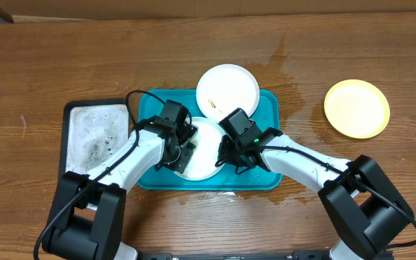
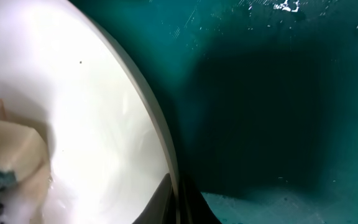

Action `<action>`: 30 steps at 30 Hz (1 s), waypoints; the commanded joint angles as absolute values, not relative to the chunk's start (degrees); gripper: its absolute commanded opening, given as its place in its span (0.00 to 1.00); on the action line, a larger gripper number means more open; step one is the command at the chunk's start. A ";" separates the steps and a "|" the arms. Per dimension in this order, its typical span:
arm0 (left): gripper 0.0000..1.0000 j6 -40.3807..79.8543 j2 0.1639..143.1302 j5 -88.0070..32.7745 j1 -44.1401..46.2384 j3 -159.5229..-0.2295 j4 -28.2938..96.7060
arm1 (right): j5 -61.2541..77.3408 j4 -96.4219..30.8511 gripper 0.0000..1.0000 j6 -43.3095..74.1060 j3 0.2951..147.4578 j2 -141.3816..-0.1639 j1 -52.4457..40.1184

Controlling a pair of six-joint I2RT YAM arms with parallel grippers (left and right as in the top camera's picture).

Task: Clean dirty plates on tray and stack at the side
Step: 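Scrub the white plate with the sponge while the right gripper holds it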

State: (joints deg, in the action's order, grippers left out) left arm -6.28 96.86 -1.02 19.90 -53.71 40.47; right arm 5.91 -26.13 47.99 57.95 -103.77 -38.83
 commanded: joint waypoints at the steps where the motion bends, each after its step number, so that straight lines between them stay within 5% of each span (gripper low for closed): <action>1: 0.04 -5.52 98.13 5.69 19.57 -51.57 37.78 | 5.19 -25.96 0.04 48.01 57.21 -103.00 -38.87; 30: 0.04 -5.58 98.15 6.15 19.57 -51.46 25.04 | 5.21 -25.15 0.04 47.79 56.58 -103.00 -38.87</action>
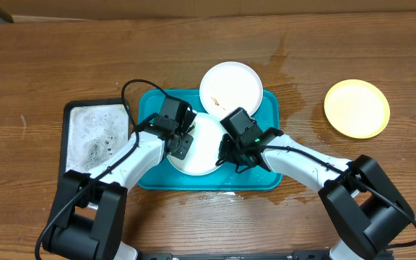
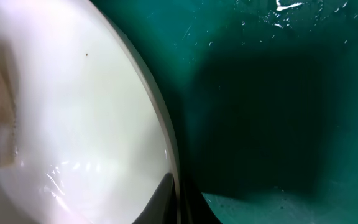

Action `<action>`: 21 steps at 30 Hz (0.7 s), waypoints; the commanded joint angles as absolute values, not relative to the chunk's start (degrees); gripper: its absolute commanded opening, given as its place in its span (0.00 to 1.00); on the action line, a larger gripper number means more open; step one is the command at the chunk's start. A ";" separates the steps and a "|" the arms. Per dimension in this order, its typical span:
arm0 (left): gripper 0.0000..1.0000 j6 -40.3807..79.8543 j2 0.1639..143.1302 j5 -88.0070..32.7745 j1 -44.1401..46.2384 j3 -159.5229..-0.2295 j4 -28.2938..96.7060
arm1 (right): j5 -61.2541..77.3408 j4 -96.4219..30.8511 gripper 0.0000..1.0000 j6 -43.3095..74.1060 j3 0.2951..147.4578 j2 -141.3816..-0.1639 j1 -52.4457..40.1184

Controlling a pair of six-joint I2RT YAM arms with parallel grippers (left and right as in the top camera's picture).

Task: Clean dirty plates on tray and stack at the side
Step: 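Scrub the white plate with the sponge while the right gripper holds it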

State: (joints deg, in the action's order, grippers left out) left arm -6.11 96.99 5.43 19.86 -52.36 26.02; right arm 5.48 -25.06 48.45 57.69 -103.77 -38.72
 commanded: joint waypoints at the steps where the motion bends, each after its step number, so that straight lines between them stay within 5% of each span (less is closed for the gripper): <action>1: 0.04 -5.58 98.15 6.15 19.57 -51.46 24.88 | 5.21 -25.15 0.04 47.79 56.58 -103.00 -38.87; 21: 0.04 -6.46 99.81 6.17 19.53 -48.80 16.60 | 5.21 -24.97 0.04 47.83 56.58 -103.00 -38.87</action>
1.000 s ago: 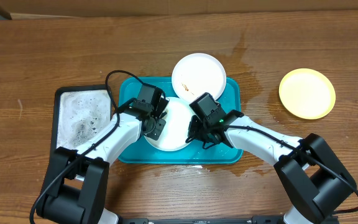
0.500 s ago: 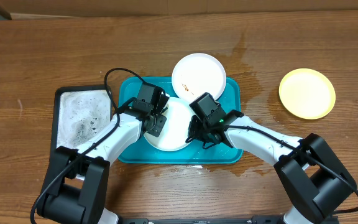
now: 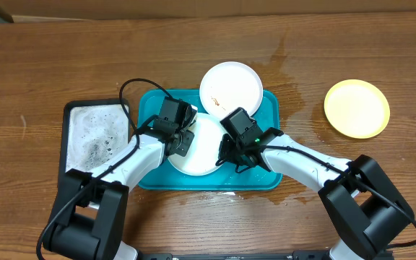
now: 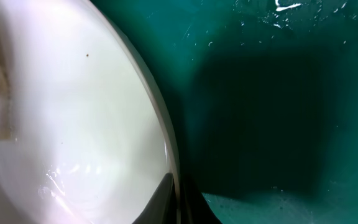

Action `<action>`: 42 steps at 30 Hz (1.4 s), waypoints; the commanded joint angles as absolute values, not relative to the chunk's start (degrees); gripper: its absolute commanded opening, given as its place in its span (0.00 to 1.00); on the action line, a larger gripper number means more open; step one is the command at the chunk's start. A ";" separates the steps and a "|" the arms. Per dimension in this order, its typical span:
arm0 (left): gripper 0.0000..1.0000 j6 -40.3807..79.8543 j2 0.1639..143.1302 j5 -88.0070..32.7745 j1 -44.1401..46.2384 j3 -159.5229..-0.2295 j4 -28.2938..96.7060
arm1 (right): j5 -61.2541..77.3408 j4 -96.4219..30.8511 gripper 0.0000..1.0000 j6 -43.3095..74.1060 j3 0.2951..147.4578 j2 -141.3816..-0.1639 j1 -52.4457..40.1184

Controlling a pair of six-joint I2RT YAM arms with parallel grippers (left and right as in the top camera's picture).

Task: Clean dirty plates on tray and stack at the side
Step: 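Scrub the white plate with the sponge while the right gripper holds it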

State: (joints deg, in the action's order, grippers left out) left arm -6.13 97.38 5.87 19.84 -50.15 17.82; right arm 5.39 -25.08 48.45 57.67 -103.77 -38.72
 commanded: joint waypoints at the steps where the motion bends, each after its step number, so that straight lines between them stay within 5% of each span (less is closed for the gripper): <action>1: 0.04 -6.46 99.92 6.15 19.53 -48.80 15.90 | 5.23 -24.93 0.04 47.83 56.58 -103.00 -38.87; 23: 0.04 2.57 91.00 -4.51 19.51 -57.49 -3.81 | 5.23 -24.49 0.04 47.83 56.58 -103.00 -38.87; 36: 0.04 4.23 79.46 -6.94 19.53 -65.52 25.34 | 5.37 -24.25 0.23 47.83 56.58 -103.00 -38.87; 42: 0.04 -0.08 83.48 -19.40 19.49 -65.52 37.65 | 5.69 -24.32 0.24 47.81 56.58 -103.00 -38.87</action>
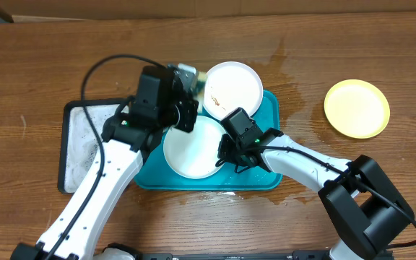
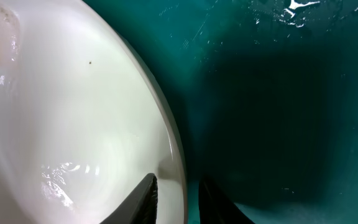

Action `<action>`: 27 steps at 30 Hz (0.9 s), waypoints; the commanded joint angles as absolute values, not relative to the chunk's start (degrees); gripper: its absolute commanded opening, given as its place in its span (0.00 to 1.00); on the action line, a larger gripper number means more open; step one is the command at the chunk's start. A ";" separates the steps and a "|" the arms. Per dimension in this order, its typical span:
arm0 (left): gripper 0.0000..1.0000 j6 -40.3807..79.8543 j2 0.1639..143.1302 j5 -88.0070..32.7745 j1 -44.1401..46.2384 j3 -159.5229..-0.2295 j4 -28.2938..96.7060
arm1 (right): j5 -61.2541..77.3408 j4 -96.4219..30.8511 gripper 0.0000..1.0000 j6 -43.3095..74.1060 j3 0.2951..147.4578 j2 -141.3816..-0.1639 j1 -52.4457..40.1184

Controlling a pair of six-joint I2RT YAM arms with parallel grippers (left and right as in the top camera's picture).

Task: Clean dirty plates on tray and stack at the side
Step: 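Scrub the white plate with the sponge while the right gripper holds it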

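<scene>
A white plate (image 1: 192, 146) lies in the teal tray (image 1: 271, 115). My right gripper (image 1: 226, 157) is at its right rim. In the right wrist view the right gripper (image 2: 178, 180) is open, one finger over the plate (image 2: 73, 106) and one over the tray floor (image 2: 278, 93), the rim between them untouched. A wet smear sits on the plate. My left gripper (image 1: 186, 81) is raised above the tray's back left, shut on a yellow-green sponge (image 1: 191, 74). A second white plate (image 1: 228, 89) with brown marks rests on the tray's back edge.
A black tray of soapy water (image 1: 78, 144) lies left of the teal tray. A yellow plate (image 1: 357, 108) sits alone on the table at the right. Wet patches darken the wood behind the tray (image 1: 284, 65).
My left gripper with the sponge has left the plate and now hangs raised over the tray's back left. My right gripper, then pinching the plate's rim, now stands open around it.
My right gripper held the near plate's rim shut at every earlier moment, while my left gripper's sponge lay at shifting places on the plate. The tray and plates sat a little further left after the first moment. Now the sponge is lifted away and the rim is let go.
</scene>
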State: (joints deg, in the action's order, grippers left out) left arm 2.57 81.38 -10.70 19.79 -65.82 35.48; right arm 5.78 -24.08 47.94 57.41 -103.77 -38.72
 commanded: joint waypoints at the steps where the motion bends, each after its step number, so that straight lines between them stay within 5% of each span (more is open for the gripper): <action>1: 0.04 -0.80 84.71 -20.58 19.46 -65.52 39.00 | 5.69 -24.32 0.24 47.81 56.58 -103.00 -38.87; 7: 0.04 -2.83 93.41 -24.38 19.38 -65.52 40.58 | 5.69 -24.34 0.24 47.81 56.58 -103.00 -38.87; 12: 0.04 -2.79 99.55 -25.61 17.06 -65.52 40.36 | 5.65 -24.73 0.11 47.75 56.58 -103.00 -38.87; 27: 0.04 -3.27 109.86 -33.08 12.34 -65.52 32.77 | 5.65 -24.49 0.11 47.77 56.58 -103.00 -38.87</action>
State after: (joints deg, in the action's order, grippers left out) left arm -1.91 109.19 -31.16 12.38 -65.71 34.00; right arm 5.78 -24.71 47.94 57.30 -103.77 -38.74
